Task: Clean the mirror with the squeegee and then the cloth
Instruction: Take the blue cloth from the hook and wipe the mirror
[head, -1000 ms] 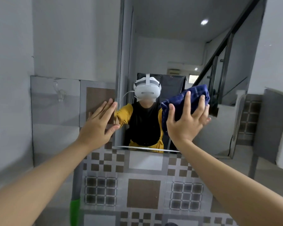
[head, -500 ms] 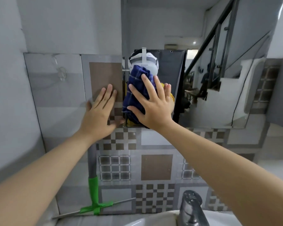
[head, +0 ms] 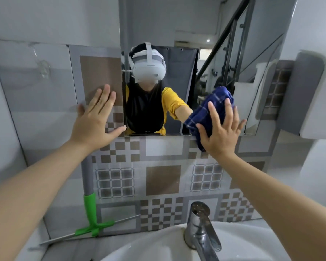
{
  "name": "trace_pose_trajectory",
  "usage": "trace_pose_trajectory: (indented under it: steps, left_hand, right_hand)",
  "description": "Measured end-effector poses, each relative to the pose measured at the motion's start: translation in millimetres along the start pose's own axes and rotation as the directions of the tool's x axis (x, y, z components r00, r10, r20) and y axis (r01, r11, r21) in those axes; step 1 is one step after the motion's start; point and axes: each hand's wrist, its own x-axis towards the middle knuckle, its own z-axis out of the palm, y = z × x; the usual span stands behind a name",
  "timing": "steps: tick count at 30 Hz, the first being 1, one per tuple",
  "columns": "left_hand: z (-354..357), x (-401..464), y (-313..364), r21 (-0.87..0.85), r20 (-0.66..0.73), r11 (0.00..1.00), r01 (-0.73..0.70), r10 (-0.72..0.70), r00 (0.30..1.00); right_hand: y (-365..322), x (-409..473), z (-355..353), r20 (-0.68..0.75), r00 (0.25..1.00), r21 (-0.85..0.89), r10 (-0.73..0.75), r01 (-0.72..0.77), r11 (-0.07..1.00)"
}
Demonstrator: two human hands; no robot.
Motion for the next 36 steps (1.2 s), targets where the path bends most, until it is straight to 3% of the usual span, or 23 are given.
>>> trace_pose_trajectory:
  steps: [3,6,11,16,24,30,36]
  left_hand:
    - [0,0,0,0.004,-0.001,1.0,0.001,-0.001,1.0]
    - [0,0,0,0.012,0.002,1.0,-0.002,0.002,1.0]
    - [1,0,-2,0.008,0.006,1.0,-0.001,0.001,1.0]
    - [1,-1,-2,0.006,0.01,1.0,0.0,0.0,1.0]
    - [-2,0,-3,-0.013,0.038,1.0,0.002,-0.002,0.999]
    - [-8,0,-3,-0.103,0.065,0.995,0.004,0.003,0.998]
    - [-23,5,1,-0.257,0.011,0.966,-0.005,0.008,1.0]
  right_hand:
    - [16,-7,-4,0.059,0.966,0.033,0.253,-0.255,0.966]
    - [15,-11,-3,0.055,0.854,0.117,0.517,-0.52,0.846]
    - [-19,-6,-1,0.045,0.723,0.28,0.689,-0.672,0.686]
    - [-60,-18,3,0.095,0.873,0.291,0.479,-0.484,0.825]
    - [-136,-35,14,0.117,0.974,0.346,0.194,-0.223,0.911]
    - [-175,-43,24,0.084,0.995,0.367,-0.062,0.027,0.93]
    - [-165,-34,17,-0.001,0.986,0.449,-0.167,0.149,0.881]
